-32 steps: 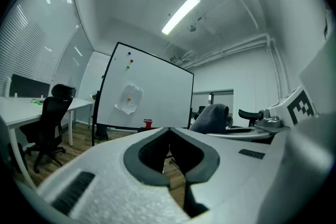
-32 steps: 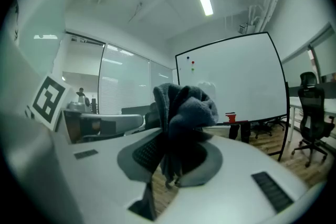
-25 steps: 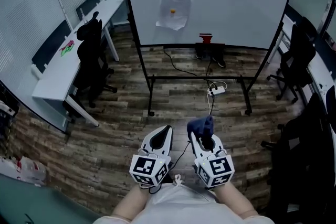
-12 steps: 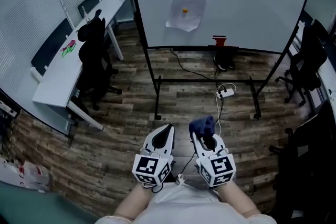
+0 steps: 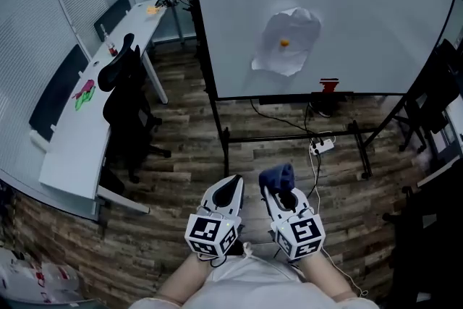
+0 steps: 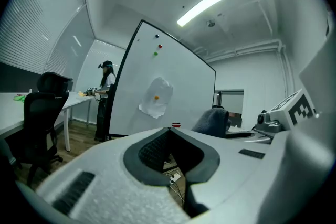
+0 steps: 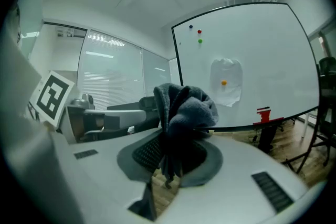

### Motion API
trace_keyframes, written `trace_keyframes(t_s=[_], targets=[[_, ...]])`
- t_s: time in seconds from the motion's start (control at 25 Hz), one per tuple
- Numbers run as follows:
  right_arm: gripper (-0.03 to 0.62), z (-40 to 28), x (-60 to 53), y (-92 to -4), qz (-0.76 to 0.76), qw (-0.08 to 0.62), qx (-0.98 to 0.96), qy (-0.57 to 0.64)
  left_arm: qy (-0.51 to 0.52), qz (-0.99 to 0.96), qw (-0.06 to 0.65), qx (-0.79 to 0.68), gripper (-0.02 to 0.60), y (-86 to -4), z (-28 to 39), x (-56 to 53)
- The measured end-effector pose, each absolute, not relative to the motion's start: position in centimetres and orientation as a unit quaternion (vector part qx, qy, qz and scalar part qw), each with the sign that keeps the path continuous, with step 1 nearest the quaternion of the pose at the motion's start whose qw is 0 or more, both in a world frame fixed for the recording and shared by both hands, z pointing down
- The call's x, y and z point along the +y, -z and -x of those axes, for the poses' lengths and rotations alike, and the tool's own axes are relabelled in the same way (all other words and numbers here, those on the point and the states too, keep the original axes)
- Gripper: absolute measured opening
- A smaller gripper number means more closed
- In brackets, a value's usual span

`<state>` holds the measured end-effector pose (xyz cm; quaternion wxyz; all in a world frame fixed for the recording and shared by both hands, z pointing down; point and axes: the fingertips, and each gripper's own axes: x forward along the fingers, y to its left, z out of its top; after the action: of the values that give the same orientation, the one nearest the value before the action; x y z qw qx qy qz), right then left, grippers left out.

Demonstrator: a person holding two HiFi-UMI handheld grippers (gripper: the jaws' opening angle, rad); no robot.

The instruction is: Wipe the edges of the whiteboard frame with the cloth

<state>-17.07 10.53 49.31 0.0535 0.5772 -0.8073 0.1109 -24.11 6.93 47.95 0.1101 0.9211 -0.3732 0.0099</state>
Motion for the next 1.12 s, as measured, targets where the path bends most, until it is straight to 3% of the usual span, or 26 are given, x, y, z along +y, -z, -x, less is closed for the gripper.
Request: trace_keyframes(t_s=[0.52,1.12], targets=[[0.066,24.8,-6.4,-49.7,-0.585,0.08,-0.796,-0.133,-0.026,-0.917,0.123,-0.38,0.018,-48.6,33.6,-10.5],[0.067,25.3,-20.5,-55.3,-0.534,0.139,-0.821,-0.148,-0.049,-0.888,0.166,-0.427,0.018,-53.7,33.9,-21.0]])
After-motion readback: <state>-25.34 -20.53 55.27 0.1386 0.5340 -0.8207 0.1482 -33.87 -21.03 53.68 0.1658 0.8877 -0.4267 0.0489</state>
